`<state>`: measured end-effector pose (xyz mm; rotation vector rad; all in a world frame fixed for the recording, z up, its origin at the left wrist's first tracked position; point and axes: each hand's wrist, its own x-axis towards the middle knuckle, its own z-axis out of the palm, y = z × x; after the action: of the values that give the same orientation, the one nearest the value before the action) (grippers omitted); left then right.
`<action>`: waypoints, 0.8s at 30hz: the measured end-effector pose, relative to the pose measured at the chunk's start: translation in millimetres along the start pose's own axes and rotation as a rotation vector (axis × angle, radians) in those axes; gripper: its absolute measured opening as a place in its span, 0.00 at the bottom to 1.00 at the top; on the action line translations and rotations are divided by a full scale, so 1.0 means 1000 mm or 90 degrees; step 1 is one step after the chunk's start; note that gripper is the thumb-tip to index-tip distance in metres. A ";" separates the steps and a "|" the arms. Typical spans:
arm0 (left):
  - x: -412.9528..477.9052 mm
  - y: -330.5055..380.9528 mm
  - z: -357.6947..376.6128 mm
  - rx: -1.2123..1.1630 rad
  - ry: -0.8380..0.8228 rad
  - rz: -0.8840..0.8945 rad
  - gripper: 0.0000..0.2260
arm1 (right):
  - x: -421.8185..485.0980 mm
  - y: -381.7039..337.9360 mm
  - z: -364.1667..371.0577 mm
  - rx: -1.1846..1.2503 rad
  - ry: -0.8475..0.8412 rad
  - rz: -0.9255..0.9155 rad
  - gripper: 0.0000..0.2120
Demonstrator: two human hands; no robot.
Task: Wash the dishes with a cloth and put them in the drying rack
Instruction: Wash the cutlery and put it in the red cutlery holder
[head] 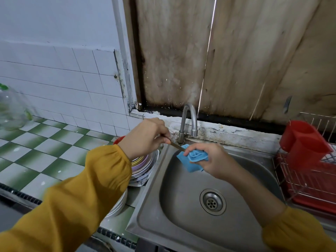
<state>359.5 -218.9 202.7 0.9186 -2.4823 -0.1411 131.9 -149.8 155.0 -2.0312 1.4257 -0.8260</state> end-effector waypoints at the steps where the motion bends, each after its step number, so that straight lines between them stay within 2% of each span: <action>1: -0.001 0.002 0.004 -0.017 0.013 -0.017 0.02 | 0.001 0.003 -0.004 -0.043 -0.002 -0.002 0.22; 4: 0.001 0.012 0.014 -0.055 0.047 -0.069 0.01 | 0.004 0.007 -0.004 -0.153 0.049 -0.060 0.22; 6: 0.006 0.012 0.011 -0.073 0.040 -0.101 0.01 | 0.003 0.011 0.000 -0.179 0.065 -0.111 0.21; 8: 0.008 0.005 0.001 -0.113 0.033 -0.150 0.01 | 0.000 0.017 -0.005 -0.195 0.073 -0.139 0.24; 11: -0.002 -0.004 -0.009 -0.199 0.045 -0.212 0.03 | -0.010 0.032 -0.023 -0.157 0.092 -0.133 0.29; 16: -0.015 -0.004 0.009 -0.273 0.073 -0.251 0.13 | -0.012 0.034 -0.024 -0.149 0.117 -0.153 0.29; 22: -0.020 0.000 0.000 -0.324 0.068 -0.254 0.08 | -0.019 0.036 -0.018 -0.095 0.071 -0.147 0.30; 24: -0.028 -0.009 -0.005 -0.357 0.093 -0.290 0.08 | -0.023 0.044 -0.026 -0.072 0.116 -0.107 0.34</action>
<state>385.1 -207.4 193.1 1.1607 -1.8988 -0.8388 78.6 -143.5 137.1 -2.2342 1.4405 -1.0461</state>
